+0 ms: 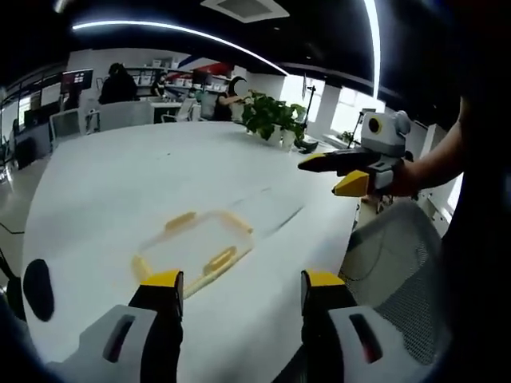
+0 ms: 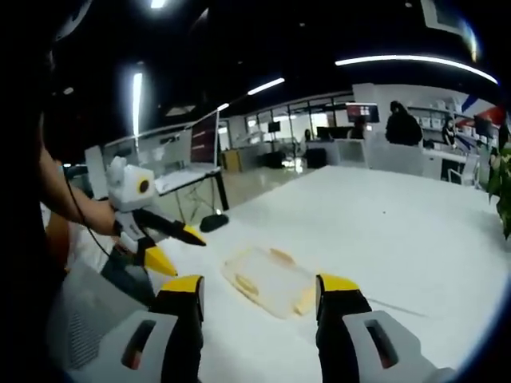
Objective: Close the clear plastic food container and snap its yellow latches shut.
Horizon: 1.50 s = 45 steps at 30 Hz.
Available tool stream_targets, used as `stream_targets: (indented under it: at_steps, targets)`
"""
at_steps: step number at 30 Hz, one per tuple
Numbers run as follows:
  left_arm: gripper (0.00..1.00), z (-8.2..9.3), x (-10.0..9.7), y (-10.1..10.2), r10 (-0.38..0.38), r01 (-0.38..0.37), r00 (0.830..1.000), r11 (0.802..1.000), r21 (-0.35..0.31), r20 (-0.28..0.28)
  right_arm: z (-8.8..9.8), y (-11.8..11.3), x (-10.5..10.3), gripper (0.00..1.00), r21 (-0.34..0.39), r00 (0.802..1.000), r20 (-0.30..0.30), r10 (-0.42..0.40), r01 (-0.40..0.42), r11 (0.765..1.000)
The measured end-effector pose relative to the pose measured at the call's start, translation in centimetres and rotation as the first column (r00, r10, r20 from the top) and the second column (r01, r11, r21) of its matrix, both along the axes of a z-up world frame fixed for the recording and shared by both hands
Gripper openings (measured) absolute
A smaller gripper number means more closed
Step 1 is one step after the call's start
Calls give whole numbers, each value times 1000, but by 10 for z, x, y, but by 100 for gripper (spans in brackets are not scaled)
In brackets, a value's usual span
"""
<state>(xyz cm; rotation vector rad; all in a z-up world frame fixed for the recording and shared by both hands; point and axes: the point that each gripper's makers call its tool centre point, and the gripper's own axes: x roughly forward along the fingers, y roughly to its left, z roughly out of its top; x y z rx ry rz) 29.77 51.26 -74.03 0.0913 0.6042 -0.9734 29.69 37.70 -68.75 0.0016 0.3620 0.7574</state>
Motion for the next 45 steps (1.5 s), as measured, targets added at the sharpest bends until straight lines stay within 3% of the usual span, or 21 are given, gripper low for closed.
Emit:
stream_targets:
  at_steps: [25,45]
  targets:
    - [56,-14,27,18,-63,63,998,997,49,-14,-21,12,23,56,-97,999,3,50,-49,994]
    - [56,-33,44,27,-148,152,988,983,102,-42,-50,15,41,56,-175,994,-54,93,-102,979]
